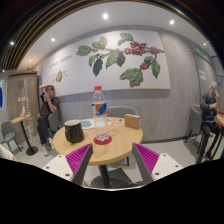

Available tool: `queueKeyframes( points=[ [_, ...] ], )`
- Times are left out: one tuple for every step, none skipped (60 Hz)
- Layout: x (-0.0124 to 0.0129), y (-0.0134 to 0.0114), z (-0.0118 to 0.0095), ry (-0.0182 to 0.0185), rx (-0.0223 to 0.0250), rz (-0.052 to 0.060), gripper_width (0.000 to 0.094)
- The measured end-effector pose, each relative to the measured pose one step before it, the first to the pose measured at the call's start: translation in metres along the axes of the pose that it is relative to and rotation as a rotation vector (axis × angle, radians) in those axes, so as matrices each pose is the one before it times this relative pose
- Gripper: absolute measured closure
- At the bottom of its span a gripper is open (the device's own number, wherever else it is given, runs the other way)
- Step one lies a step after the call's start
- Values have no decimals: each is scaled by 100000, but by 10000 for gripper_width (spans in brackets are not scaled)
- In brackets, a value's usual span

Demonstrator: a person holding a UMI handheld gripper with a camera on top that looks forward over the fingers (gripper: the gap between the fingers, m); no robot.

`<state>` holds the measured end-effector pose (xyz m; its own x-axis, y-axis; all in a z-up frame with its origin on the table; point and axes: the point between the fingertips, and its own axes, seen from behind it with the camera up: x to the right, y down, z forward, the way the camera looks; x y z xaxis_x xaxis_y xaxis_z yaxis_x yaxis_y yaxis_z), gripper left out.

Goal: Pour water

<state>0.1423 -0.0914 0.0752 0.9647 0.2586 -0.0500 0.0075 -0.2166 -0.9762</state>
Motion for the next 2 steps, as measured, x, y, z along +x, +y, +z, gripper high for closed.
queueKeyframes(
  points=[
    [376, 48, -333, 650, 562, 376, 89],
    [362, 21, -240, 589, 602, 571, 90]
  ],
)
